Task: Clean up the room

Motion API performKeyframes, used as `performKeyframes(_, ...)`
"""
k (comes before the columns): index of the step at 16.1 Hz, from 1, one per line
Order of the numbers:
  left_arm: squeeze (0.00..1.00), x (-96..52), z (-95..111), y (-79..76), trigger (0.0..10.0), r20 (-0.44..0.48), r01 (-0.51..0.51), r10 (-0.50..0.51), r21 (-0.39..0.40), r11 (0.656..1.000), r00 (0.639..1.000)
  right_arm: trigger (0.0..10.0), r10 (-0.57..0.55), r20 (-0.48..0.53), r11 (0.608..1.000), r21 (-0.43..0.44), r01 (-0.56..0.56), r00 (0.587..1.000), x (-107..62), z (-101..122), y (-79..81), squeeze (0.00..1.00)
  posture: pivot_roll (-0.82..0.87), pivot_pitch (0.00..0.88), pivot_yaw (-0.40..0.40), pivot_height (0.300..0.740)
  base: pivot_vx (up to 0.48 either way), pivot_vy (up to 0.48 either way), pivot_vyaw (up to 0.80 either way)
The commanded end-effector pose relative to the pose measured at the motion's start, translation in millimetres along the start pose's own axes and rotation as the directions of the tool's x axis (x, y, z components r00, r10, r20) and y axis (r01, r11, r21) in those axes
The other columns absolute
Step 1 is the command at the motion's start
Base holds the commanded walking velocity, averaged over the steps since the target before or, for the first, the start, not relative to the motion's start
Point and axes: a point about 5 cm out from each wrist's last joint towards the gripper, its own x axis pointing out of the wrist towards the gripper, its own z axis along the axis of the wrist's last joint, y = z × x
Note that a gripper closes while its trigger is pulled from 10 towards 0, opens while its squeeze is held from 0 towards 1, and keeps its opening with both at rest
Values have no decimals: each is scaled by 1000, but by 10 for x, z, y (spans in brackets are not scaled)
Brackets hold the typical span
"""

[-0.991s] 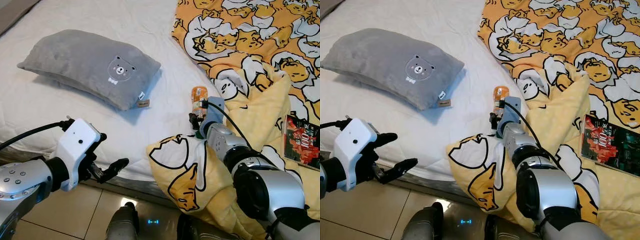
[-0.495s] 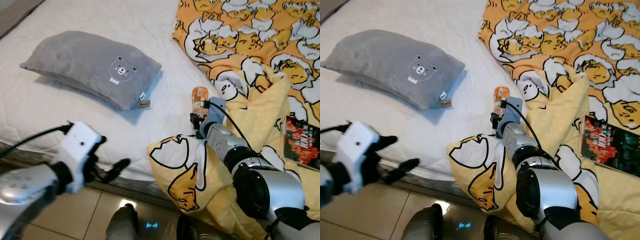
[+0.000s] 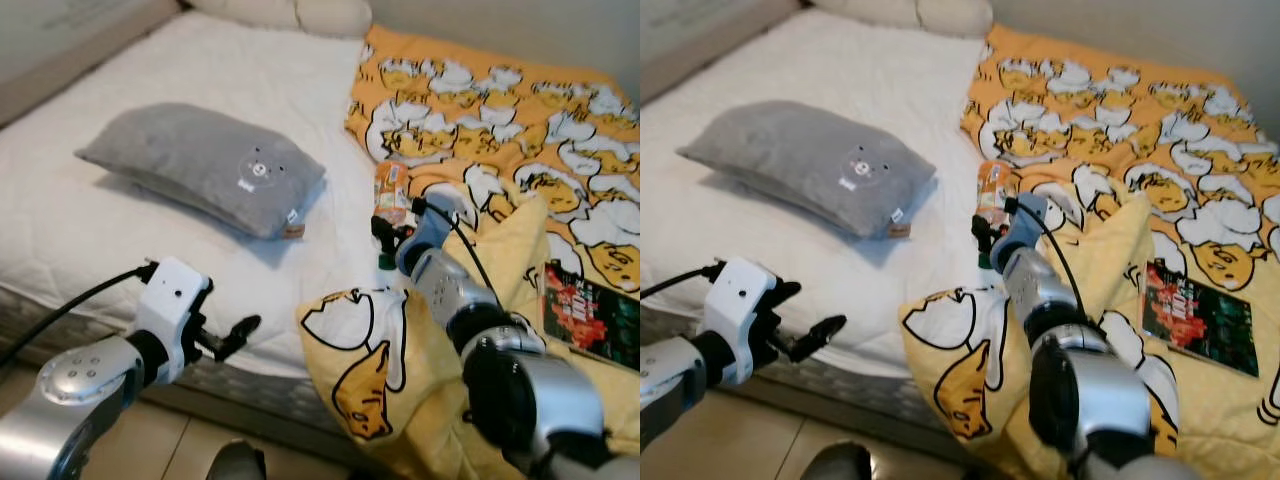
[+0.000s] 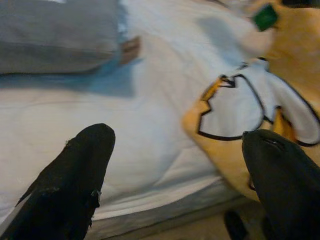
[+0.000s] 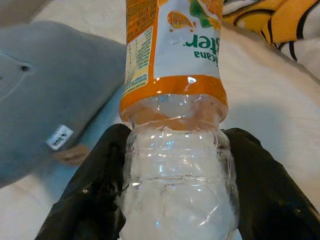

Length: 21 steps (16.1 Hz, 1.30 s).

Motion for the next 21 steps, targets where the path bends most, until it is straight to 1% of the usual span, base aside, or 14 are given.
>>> performKeyframes(1, 0, 41, -62, 42, 10000, -8, -50, 50, -3, 999, 999, 0, 9, 47, 1000, 10, -10, 999, -47, 62, -75, 0, 186, 0, -46, 740, 0, 0, 0)
performKeyframes(2, 0, 54, -78, 59, 10000, -9, -64, 63, -5, 998, 998, 0, 12, 57, 1000, 9, -12, 998, -59, 66, -83, 0, 186, 0, -46, 740, 0, 0, 0)
performKeyframes(3, 0, 87, -120, 75, 10000, -13, -100, 100, -16, 995, 995, 0, 33, 84, 999, 1, -33, 996, -118, 81, -96, 0, 162, 0, -46, 740, 0, 0, 0)
performKeyframes(4, 0, 116, -156, 71, 10000, -9, -147, 147, -27, 989, 989, 0, 70, 125, 998, -19, -68, 990, -256, 103, -94, 0, 151, 0, -51, 740, 0, 0, 0)
performKeyframes(6, 0, 142, -192, 82, 10000, 15, -221, 222, -53, 974, 975, 0, 88, 188, 996, 6, -90, 978, -462, 130, -94, 0, 149, 0, -63, 740, 0, 0, 0)
performKeyframes(7, 0, 189, -172, 80, 10000, 54, -241, 242, -27, 970, 969, 10000, 47, 211, 999, -4, -47, 976, -559, 121, -124, 0, 138, 0, -60, 740, 0, 0, 0)
performKeyframes(9, 0, 241, -129, 118, 10000, 85, -304, 310, -71, 950, 947, 10000, 84, 247, 996, -56, -73, 965, -707, 104, -84, 0, 125, 0, -53, 740, 0, 0, 0)
performKeyframes(10, 0, 251, -125, 128, 10000, 92, -315, 321, -76, 946, 942, 10000, 95, 255, 994, -74, -78, 962, -754, 102, -49, 0, 116, 0, -48, 740, 0, 0, 800)
performKeyframes(12, 0, 267, -126, 129, 10000, 114, -334, 340, -65, 940, 934, 10000, 110, 225, 992, -86, -92, 968, -860, 15, 45, 0, 108, 0, -44, 740, 0, 0, 800)
performKeyframes(13, 0, 264, -138, 142, 10000, 114, -348, 350, -43, 937, 930, 10000, 113, 186, 991, -91, -97, 976, -918, -94, 83, 0, 111, 0, -42, 740, 0, 0, 800)
performKeyframes(15, 0, 265, -128, 177, 10000, 120, -361, 363, -36, 932, 924, 10000, 94, 161, 994, -64, -84, 983, -965, -176, 87, 0, 101, 0, -29, 740, 0, 0, 800)
performKeyframes(17, 0, 277, -160, 195, 10000, 112, -366, 367, -30, 930, 923, 10000, 92, 135, 994, -77, -82, 987, -982, -227, 85, 0, 87, 0, -15, 740, 0, 0, 800)
performKeyframes(20, 0, 286, -187, 189, 10000, 108, -366, 366, -24, 930, 924, 10000, 86, 123, 994, -79, -77, 989, -1004, -243, 85, 0, 86, 0, -9, 740, 0, 0, 800)
performKeyframes(21, 0, 296, -211, 164, 10000, 103, -355, 355, -21, 935, 929, 10000, 67, 108, 997, -56, -61, 992, -1030, -283, 58, 0, 99, 0, -18, 740, 0, 0, 800)
